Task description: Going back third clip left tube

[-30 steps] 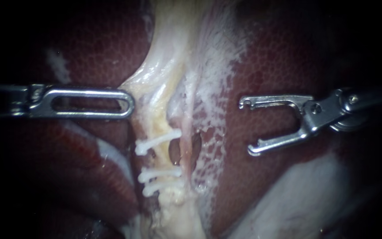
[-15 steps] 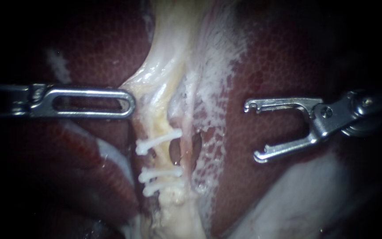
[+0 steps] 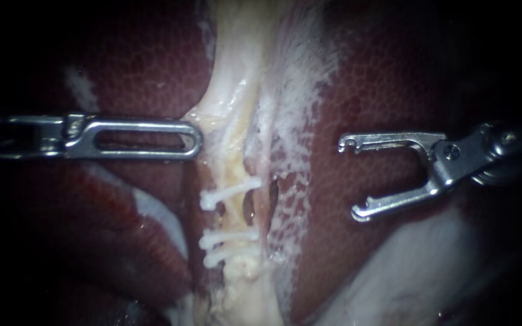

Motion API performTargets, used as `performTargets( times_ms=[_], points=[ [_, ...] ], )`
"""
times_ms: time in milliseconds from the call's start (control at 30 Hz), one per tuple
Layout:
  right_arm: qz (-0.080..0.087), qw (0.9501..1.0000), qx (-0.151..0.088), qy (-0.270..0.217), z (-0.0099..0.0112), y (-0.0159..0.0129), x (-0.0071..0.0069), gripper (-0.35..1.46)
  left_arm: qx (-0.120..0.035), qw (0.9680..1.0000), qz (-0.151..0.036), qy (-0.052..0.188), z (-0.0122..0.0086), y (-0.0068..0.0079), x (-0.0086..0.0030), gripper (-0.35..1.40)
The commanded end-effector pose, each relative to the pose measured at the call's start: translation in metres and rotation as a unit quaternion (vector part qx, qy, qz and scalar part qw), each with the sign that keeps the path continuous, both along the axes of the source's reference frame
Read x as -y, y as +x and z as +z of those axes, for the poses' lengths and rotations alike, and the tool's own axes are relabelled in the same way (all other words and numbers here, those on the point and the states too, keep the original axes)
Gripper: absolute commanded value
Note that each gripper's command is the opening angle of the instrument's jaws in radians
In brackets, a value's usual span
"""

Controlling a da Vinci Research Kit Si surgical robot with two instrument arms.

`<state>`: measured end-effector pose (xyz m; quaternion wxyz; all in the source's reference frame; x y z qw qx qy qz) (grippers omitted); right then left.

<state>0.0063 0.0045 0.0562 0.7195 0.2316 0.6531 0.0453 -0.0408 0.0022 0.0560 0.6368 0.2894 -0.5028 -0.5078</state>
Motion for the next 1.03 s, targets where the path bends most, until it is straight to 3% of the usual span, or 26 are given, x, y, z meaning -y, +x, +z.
performTargets(
  times_ms=[33,267,1033],
  points=[
    [0.0,1.0,0.0,0.0,0.0,0.0,0.0,0.6,-0.002,1.0,0.003,-0.003,0.0002,-0.0003,0.0001,-0.35],
    [0.0,1.0,0.0,0.001,-0.0002,-0.0001,-0.0001,0.6,-0.002,0.9999,0.011,-0.003,0.0009,-0.0017,0.0007,-0.35],
    [0.0,1.0,-0.002,0.001,-0.0004,-0.0002,-0.0001,0.6,-0.002,0.9999,0.011,0.001,0.0009,-0.0018,0.0007,-0.35]
  ],
)
